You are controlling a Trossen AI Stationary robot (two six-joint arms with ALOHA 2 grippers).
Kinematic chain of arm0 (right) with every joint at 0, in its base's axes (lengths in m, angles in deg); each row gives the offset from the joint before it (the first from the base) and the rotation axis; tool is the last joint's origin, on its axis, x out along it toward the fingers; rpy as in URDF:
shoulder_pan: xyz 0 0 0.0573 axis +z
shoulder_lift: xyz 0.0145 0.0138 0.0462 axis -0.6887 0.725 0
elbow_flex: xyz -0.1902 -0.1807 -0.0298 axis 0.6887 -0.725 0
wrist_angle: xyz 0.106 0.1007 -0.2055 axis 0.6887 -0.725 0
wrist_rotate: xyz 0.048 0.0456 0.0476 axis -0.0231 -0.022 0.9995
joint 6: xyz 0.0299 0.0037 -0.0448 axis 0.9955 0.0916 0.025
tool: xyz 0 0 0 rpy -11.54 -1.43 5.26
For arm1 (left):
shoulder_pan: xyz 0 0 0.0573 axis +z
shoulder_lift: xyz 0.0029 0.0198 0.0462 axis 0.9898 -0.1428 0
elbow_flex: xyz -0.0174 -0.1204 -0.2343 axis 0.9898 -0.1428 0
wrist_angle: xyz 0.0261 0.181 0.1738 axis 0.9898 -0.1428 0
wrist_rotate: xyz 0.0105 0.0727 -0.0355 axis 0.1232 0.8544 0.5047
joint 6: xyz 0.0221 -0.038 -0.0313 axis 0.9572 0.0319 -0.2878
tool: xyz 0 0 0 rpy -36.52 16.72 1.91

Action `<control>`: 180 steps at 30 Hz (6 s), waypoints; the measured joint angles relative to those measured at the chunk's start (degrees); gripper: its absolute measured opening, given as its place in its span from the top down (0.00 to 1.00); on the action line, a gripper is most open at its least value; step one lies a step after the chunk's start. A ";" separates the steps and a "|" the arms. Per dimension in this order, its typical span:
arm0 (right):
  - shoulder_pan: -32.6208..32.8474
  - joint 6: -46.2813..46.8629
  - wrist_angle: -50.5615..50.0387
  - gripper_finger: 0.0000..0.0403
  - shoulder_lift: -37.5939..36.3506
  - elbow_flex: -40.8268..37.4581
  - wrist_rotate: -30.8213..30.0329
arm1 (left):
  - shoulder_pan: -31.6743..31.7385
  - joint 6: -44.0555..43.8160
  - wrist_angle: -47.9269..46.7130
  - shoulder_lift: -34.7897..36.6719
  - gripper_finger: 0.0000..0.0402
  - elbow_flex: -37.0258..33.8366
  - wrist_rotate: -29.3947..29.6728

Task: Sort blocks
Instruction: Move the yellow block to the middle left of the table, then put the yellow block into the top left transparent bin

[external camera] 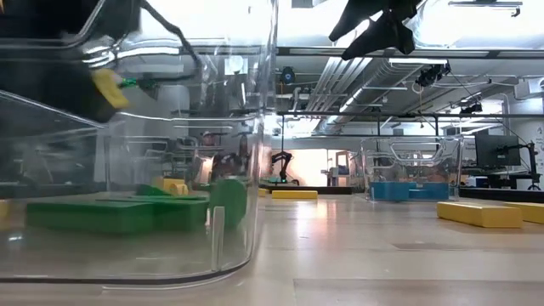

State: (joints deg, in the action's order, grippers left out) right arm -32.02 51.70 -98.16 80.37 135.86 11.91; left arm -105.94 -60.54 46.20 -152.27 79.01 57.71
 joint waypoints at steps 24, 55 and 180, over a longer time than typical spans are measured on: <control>0.07 -1.91 7.04 0.48 0.00 -0.01 2.85 | 15.49 25.13 -17.73 6.47 1.00 14.95 9.90; 9.66 14.38 10.72 0.48 5.66 -0.01 -1.35 | 12.66 34.42 4.36 15.54 0.97 2.08 10.49; 10.62 14.66 13.92 0.48 7.23 -0.01 2.91 | 7.28 63.05 -1.54 12.58 0.81 -8.18 9.98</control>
State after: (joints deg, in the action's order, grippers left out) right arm -21.40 66.36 -84.24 87.61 135.85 14.82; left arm -98.66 2.51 44.66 -139.68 70.83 67.69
